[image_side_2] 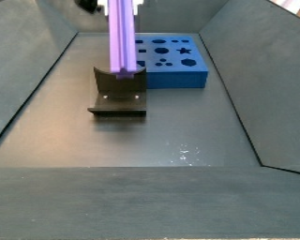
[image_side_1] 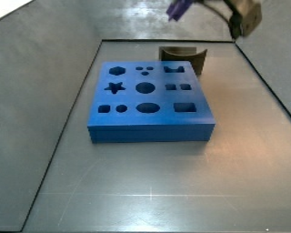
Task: Pick up the star object. Move up. Place the star object on the fixture. Regrasp the star object. Move to above the board. Insert the star object.
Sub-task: Move to above the board.
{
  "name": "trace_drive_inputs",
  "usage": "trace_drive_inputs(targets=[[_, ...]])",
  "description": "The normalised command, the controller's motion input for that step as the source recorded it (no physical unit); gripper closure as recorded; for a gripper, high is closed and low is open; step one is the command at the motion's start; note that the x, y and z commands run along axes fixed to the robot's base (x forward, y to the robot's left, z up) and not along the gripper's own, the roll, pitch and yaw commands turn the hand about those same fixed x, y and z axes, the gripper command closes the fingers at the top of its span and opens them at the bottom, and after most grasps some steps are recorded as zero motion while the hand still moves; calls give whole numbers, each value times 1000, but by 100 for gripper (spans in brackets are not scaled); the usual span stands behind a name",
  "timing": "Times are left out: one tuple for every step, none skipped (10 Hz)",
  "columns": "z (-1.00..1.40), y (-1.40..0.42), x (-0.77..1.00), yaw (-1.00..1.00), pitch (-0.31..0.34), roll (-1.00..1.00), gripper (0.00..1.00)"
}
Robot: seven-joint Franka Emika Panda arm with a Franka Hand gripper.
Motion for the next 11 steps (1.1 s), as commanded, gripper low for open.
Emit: trace_drive_inputs(targets=[[907, 118, -129, -77, 73, -51, 100], [724, 78, -99, -54, 93, -57, 100], [605, 55, -79, -37, 103, -57, 100], [304, 18, -44, 2, 121, -53, 100], [179, 12, -39, 16, 123, -54, 100], [360, -1000, -481, -64, -9, -1000, 100], [380, -1000, -483, -60, -20, -1000, 100], [392, -1000, -516, -61, -23, -1000, 100], [378, -1000, -522, -64, -26, -1000, 100], [382, -1000, -526, -67, -22, -1000, 100], [389, -1000, -540, -69, -17, -1000, 100]])
